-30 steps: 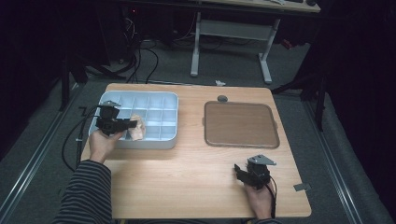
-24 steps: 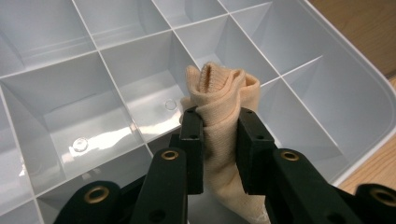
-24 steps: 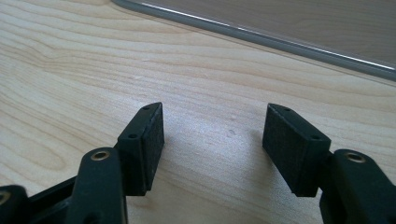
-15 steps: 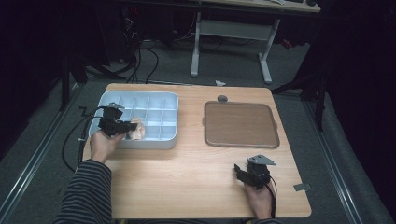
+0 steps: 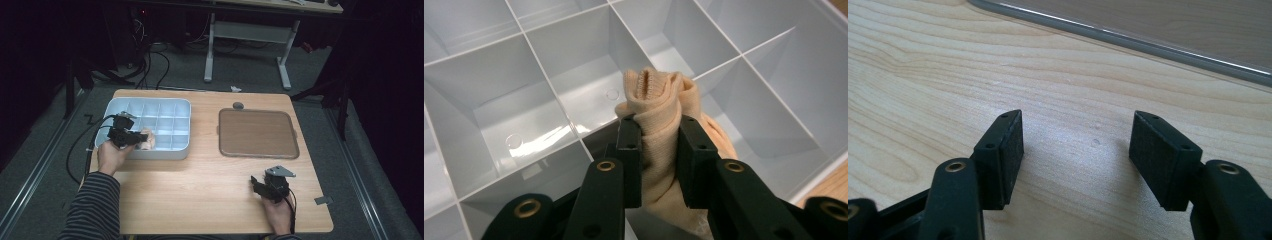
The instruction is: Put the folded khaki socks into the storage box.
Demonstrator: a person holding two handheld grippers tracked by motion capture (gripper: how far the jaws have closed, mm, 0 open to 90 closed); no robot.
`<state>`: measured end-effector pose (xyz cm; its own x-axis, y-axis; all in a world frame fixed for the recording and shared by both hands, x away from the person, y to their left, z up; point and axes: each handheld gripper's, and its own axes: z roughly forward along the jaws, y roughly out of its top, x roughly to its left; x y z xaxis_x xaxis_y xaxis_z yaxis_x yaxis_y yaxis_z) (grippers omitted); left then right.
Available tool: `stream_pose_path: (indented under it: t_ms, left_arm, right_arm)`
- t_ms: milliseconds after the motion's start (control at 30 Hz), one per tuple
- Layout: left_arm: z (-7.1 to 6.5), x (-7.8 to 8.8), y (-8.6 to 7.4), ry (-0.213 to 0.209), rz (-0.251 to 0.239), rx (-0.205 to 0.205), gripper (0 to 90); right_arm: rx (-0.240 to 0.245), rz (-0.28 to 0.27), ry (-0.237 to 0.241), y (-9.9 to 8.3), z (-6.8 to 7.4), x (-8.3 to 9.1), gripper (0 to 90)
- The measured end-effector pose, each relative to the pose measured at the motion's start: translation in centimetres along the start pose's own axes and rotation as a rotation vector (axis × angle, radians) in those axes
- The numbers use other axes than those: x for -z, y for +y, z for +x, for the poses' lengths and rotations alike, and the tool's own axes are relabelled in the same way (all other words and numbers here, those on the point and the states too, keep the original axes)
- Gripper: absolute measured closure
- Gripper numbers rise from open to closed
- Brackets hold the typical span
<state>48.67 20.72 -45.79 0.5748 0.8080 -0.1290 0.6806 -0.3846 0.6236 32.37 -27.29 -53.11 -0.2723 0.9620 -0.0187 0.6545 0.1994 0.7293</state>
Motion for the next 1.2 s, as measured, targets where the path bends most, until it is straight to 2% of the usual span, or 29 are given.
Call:
stream_pose_path:
  t_ms: [400,533,733,833,933,1200]
  left_arm:
    - [0.1,-0.3,0.0,0.002,0.017,0.002,75.0]
    - [0.0,-0.4,0.0,0.016,0.021,-0.013,75.0]
    - [0.1,-0.6,-0.1,0.013,0.030,-0.007,75.0]
    - [0.0,-0.9,-0.1,0.019,0.045,-0.009,75.0]
    - [-0.1,-1.6,-0.3,0.039,0.086,-0.030,75.0]
    - [0.1,-2.2,-0.5,0.021,0.112,-0.014,74.9]
  right_arm:
    - [0.000,0.000,0.001,0.0,0.0,0.0,38.8]
    - [0.000,0.000,0.000,0.0,0.0,0.0,38.8]
    - [0.000,0.000,0.000,0.0,0.0,0.0,38.8]
    - [0.000,0.000,0.000,0.0,0.0,0.0,38.8]
    - [0.000,0.000,0.000,0.0,0.0,0.0,38.8]
    - [0.000,0.000,0.000,0.0,0.0,0.0,38.8]
